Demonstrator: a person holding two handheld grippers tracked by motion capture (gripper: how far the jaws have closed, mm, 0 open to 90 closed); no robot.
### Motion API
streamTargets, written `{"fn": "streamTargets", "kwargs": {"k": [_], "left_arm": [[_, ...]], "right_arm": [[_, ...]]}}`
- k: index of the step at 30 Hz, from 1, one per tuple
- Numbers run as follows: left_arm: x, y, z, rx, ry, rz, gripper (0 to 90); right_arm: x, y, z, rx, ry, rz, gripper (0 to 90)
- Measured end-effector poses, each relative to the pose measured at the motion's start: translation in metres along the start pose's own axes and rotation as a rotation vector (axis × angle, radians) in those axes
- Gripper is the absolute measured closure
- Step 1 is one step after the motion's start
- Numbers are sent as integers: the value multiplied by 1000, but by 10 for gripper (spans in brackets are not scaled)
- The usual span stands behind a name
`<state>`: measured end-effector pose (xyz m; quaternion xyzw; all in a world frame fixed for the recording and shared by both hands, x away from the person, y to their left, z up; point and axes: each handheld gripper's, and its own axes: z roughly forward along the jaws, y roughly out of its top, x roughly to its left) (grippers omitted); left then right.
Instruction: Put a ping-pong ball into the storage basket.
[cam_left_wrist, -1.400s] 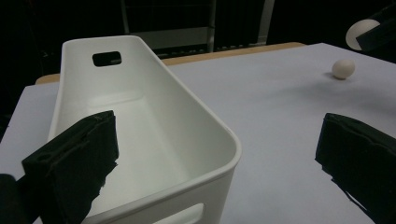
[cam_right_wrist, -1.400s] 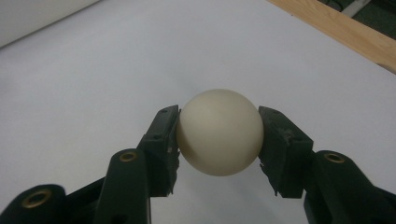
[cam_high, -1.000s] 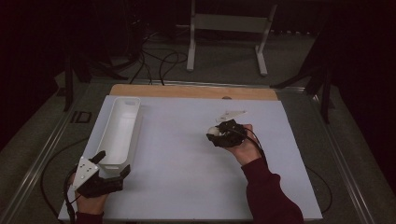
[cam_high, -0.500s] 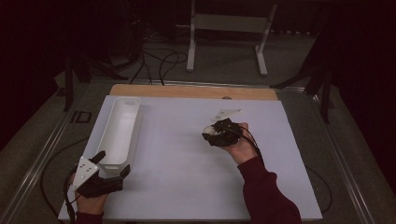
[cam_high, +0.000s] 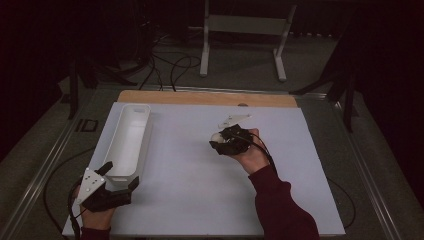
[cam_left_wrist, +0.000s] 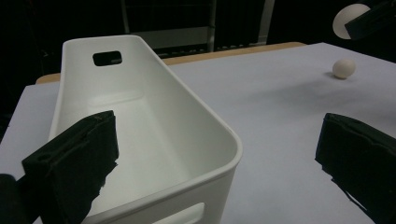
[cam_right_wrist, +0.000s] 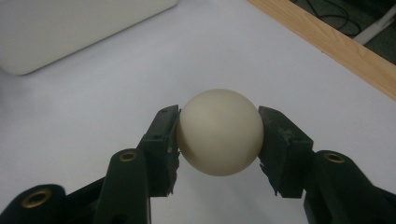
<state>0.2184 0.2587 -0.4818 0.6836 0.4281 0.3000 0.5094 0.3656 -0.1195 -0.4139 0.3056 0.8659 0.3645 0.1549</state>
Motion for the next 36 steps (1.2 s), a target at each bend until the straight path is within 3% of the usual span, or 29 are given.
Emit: {"fn": "streamTargets", "kwargs": {"k": [36], "left_arm": [[0, 0, 0, 1, 1, 3, 1]], "right_arm": [[17, 23, 17, -24, 40, -17, 504]]}}
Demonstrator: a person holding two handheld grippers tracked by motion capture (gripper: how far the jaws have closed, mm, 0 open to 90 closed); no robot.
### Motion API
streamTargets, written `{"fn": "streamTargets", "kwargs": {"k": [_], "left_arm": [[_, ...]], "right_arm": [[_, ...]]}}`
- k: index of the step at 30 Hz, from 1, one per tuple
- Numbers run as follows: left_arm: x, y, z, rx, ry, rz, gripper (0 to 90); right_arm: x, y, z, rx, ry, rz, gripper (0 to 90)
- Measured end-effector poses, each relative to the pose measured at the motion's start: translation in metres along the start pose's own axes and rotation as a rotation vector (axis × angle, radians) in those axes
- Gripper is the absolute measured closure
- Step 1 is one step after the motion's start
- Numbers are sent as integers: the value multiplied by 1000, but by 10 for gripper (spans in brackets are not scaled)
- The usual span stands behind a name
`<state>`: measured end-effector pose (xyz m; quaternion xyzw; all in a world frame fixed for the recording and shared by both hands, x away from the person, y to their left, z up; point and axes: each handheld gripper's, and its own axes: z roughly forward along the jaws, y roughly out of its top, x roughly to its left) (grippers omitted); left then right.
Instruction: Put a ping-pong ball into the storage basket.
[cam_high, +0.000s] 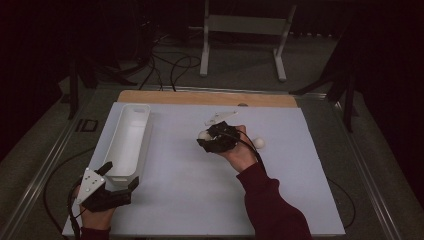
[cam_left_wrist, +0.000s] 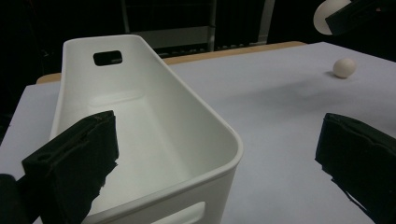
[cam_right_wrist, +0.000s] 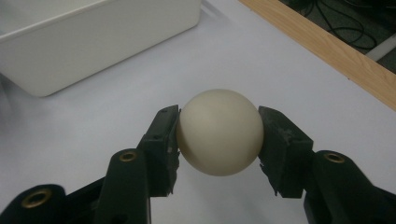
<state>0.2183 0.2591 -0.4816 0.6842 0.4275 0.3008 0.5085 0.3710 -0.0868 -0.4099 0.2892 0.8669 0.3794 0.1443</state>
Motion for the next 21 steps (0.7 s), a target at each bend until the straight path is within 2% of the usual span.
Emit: {"fn": "streamTargets", "kwargs": {"k": [21], "left_arm": [[0, 0, 0, -5, -5, -2, 1]], "right_arm": [[5, 9, 9, -8, 27, 4, 504]]}}
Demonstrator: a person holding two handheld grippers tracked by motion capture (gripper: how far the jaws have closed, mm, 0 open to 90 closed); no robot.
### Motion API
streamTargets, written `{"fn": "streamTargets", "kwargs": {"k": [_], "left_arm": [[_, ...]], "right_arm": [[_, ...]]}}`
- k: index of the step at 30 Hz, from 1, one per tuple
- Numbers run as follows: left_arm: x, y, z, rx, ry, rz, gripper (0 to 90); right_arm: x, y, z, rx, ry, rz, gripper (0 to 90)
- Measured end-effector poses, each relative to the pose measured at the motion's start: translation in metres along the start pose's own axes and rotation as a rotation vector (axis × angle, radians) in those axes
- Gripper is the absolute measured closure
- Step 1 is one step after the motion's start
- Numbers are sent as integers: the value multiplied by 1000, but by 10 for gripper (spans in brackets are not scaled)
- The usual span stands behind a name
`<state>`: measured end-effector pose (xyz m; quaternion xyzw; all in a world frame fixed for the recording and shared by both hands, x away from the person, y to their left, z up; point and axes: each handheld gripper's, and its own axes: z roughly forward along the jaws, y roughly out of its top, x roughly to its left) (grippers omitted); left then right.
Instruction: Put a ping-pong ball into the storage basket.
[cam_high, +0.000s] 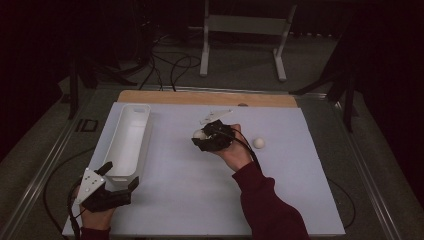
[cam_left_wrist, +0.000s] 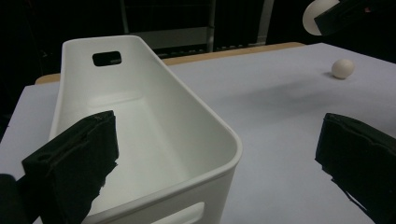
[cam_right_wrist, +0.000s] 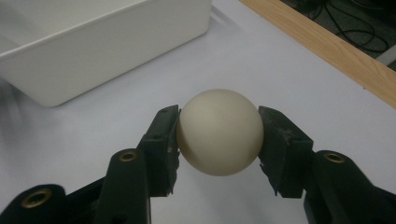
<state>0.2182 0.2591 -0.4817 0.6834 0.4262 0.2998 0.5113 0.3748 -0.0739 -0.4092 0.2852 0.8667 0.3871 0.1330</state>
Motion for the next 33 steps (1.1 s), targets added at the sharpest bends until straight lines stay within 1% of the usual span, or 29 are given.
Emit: {"fn": "streamTargets", "kwargs": {"k": [9, 24, 33], "left_arm": [[0, 0, 0, 2, -2, 1, 1], [0, 0, 0, 1, -3, 1, 1], [1, 0, -1, -2, -2, -2, 1]], "right_arm": [[4, 7, 6, 0, 10, -12, 504], [8, 13, 14, -9, 35, -10, 504], [12, 18, 19, -14, 43, -22, 504]]}}
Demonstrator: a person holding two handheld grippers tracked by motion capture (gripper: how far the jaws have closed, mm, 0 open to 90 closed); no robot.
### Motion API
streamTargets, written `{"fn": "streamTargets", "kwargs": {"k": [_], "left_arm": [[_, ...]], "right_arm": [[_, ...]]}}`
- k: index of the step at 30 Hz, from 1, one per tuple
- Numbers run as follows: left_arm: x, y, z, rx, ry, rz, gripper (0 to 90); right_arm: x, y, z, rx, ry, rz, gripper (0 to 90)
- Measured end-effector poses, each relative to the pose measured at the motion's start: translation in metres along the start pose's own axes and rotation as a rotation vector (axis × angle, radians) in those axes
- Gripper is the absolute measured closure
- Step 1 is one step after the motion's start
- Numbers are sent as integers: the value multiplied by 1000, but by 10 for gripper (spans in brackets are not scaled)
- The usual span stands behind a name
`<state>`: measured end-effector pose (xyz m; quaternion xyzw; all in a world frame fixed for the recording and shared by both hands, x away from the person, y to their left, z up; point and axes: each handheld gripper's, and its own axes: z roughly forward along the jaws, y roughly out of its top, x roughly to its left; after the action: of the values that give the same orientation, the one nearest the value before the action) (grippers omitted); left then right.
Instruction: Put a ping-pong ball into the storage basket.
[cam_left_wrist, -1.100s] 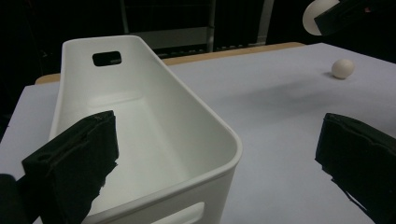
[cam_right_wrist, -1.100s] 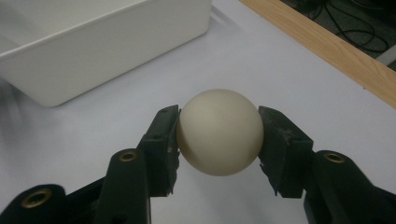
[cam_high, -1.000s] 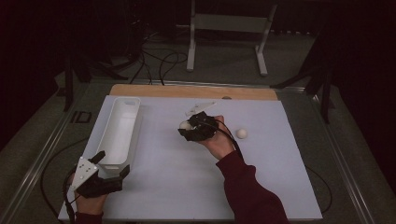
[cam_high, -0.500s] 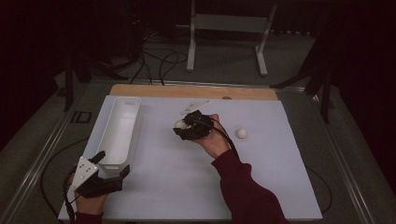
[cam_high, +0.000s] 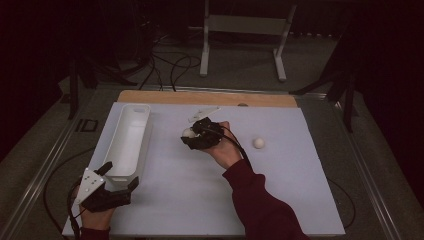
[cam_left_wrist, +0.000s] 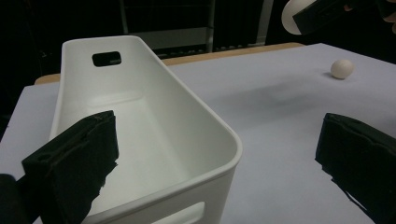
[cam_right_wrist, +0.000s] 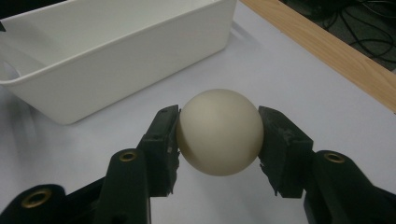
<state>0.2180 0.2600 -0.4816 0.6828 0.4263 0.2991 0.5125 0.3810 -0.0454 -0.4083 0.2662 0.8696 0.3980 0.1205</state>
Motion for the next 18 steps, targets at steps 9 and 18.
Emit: {"fn": "streamTargets", "kwargs": {"k": [9, 18], "left_arm": [[0, 0, 0, 2, 0, 0, 1], [0, 0, -1, 3, -1, 0, 1]], "right_arm": [[4, 4, 5, -5, 16, -10, 504], [8, 6, 9, -4, 26, -16, 504]]}}
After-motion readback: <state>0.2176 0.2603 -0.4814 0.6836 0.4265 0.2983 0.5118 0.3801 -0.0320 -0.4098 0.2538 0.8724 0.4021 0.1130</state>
